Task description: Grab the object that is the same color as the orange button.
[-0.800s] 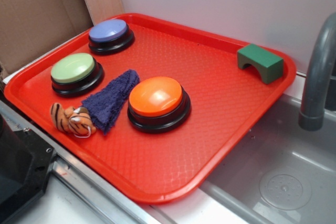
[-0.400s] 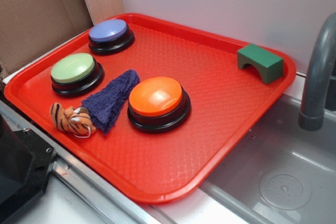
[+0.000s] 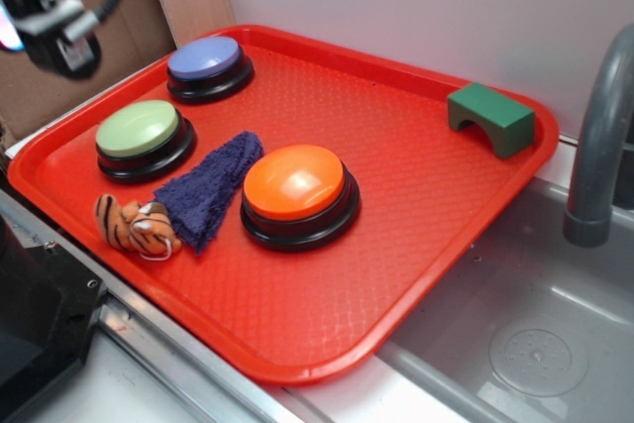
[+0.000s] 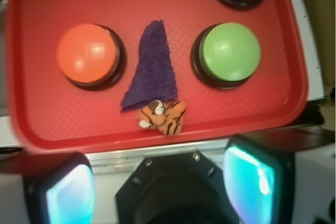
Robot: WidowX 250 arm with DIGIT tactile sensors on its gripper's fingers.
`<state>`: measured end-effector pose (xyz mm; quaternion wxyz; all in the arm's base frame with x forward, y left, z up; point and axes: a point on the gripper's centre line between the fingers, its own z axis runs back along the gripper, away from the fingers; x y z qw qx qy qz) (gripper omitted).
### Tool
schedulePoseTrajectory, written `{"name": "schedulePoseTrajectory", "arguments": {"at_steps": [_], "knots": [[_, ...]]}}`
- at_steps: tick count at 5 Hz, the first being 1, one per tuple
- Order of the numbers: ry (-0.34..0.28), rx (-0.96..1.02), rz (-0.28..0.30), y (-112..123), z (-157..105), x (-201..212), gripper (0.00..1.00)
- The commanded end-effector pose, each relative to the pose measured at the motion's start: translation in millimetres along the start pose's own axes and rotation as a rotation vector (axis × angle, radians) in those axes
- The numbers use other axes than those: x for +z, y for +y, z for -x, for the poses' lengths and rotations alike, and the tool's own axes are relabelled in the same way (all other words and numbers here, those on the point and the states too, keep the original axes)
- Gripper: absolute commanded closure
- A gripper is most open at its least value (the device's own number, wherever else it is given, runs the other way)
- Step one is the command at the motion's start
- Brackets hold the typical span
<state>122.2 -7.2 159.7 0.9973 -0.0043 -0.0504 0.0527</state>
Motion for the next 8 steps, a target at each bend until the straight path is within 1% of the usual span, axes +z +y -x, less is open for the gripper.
{"name": "schedulePoseTrajectory", "arguments": {"at_steps": [1, 2, 3, 4, 6, 7, 8], "knots": [[0.015, -0.063, 0.034, 3.2, 9.5, -69.9, 0.0], [0.074, -0.062, -0.005, 9.0, 15.0, -100.5, 0.0], [0.088, -0.066, -0.001, 7.1, 14.9, -129.5, 0.0], [0.074, -0.051, -0.025, 7.4, 9.8, -138.1, 0.0], [0.067, -0.041, -0.036, 10.3, -5.2, -146.8, 0.0], [0.055, -0.048, -0.038, 11.1, -16.8, -147.8, 0.0], [0.029, -0.031, -0.043, 12.7, -25.4, -149.8, 1.0]]}}
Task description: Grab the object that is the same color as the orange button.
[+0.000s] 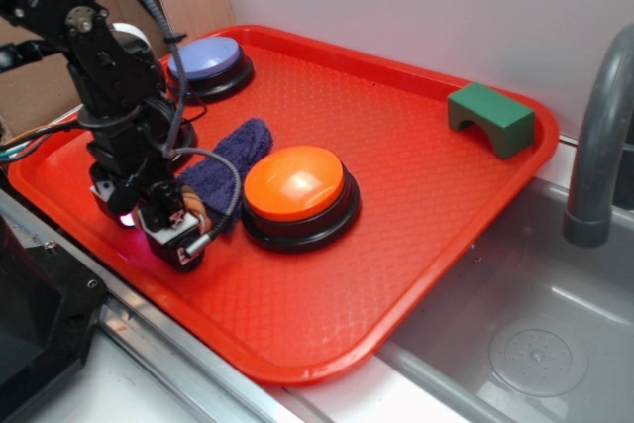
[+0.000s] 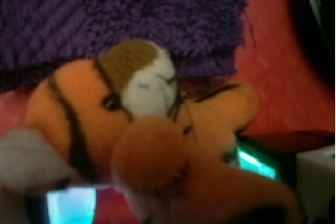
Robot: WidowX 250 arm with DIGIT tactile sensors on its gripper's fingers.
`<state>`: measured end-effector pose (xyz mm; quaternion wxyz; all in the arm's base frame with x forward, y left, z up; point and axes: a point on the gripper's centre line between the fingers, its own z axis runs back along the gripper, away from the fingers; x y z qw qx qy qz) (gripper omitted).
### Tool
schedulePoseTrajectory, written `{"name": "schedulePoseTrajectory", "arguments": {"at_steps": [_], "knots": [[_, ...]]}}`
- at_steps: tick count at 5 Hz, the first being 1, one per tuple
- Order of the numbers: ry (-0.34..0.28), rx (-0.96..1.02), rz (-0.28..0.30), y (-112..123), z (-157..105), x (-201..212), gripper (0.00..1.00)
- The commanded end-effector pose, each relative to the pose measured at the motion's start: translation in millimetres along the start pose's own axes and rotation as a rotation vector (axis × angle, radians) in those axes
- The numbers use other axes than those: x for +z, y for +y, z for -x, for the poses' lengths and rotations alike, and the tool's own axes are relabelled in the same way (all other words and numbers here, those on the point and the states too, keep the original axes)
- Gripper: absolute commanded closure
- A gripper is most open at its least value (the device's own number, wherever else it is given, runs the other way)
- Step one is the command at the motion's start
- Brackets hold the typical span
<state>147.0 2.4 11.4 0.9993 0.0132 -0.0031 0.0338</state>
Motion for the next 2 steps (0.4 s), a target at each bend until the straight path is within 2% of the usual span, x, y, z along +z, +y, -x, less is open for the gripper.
{"name": "schedulePoseTrajectory", "arguments": {"at_steps": [1, 2], "knots": [[-0.068, 0.012, -0.005, 5.6, -20.6, 1.0, 1.0], [-0.068, 0.008, -0.007, 6.6, -24.9, 1.1, 1.0]]}}
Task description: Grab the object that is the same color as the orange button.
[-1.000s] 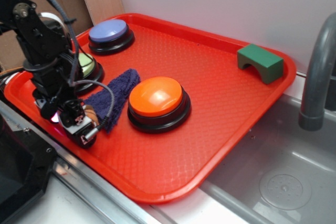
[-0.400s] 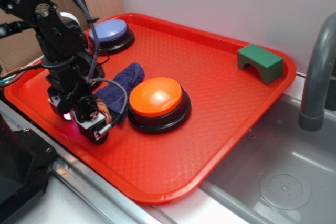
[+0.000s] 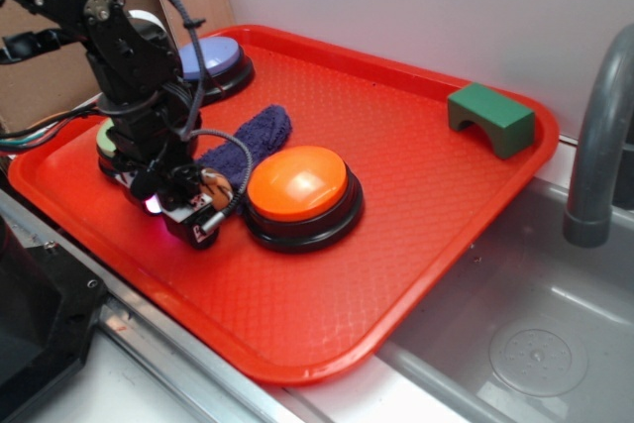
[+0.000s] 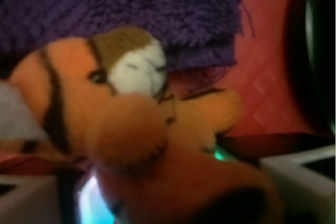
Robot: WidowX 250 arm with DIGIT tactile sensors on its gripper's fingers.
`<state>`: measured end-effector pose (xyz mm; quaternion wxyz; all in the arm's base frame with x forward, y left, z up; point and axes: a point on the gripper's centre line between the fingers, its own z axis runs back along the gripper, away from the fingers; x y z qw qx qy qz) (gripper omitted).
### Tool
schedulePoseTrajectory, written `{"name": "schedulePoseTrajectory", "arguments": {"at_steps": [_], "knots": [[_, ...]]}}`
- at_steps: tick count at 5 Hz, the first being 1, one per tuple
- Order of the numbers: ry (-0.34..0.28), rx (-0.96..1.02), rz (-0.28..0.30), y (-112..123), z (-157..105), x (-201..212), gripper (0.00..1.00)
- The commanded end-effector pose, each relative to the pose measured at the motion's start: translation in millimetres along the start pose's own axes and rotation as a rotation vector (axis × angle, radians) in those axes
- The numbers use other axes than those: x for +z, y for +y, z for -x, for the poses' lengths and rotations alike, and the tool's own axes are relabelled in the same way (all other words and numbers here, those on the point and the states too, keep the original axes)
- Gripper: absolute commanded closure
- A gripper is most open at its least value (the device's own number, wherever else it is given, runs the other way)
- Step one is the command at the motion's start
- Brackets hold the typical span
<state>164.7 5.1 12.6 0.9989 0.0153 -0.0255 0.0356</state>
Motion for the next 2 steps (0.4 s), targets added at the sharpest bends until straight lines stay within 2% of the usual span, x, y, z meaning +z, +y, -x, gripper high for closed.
{"name": "schedulePoseTrajectory", "arguments": {"at_steps": [1, 2], "knots": [[-0.028, -0.007, -0.005, 4.1, -7.6, 1.3, 1.0], [-0.022, -0.012, 0.022, 0.4, -9.2, 10.0, 1.0]]}}
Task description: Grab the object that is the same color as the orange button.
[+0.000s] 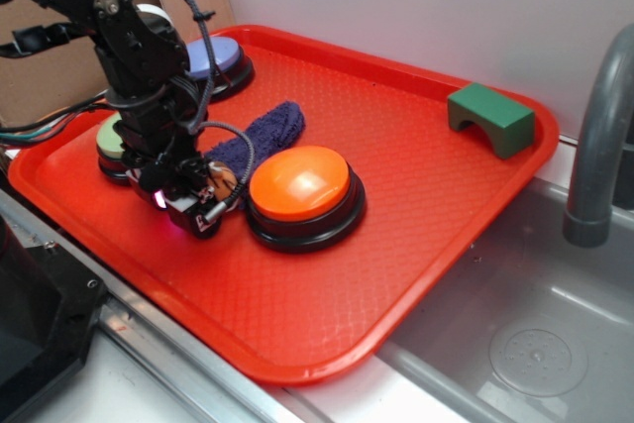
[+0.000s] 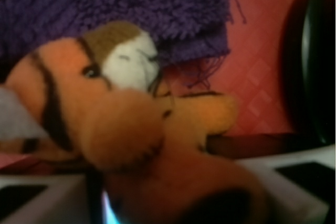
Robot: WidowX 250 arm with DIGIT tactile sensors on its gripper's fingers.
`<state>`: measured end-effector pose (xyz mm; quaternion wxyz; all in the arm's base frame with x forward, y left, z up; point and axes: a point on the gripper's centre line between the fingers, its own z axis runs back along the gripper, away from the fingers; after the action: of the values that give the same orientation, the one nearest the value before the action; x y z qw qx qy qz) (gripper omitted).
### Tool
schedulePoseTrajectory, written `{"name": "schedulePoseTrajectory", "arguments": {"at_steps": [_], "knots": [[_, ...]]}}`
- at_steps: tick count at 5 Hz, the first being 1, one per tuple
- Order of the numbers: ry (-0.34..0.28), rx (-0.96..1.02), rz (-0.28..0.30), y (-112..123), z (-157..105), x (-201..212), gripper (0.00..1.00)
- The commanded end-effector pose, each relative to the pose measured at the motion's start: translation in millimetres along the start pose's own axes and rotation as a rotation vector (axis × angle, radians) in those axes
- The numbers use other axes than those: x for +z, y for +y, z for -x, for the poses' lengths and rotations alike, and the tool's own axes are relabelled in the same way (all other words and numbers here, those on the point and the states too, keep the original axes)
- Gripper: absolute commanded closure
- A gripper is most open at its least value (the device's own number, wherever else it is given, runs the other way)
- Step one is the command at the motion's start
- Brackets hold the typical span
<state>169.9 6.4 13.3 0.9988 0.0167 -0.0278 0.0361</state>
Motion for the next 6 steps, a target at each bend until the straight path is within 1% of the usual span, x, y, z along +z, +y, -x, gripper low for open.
{"name": "schedulePoseTrajectory", "arguments": {"at_steps": [1, 2, 3, 4, 5, 6], "knots": [[-0.004, 0.071, 0.12, -5.0, -3.4, 46.3, 1.0], [-0.035, 0.101, 0.111, -14.0, -7.7, 90.6, 1.0], [-0.055, 0.088, 0.17, -21.9, -16.3, 134.7, 1.0], [-0.12, 0.098, 0.206, -26.3, -20.1, 174.2, 1.0], [-0.179, 0.116, 0.245, -24.1, -17.8, 204.7, 1.0], [-0.211, 0.178, 0.248, -16.9, -20.7, 212.6, 1.0]]}}
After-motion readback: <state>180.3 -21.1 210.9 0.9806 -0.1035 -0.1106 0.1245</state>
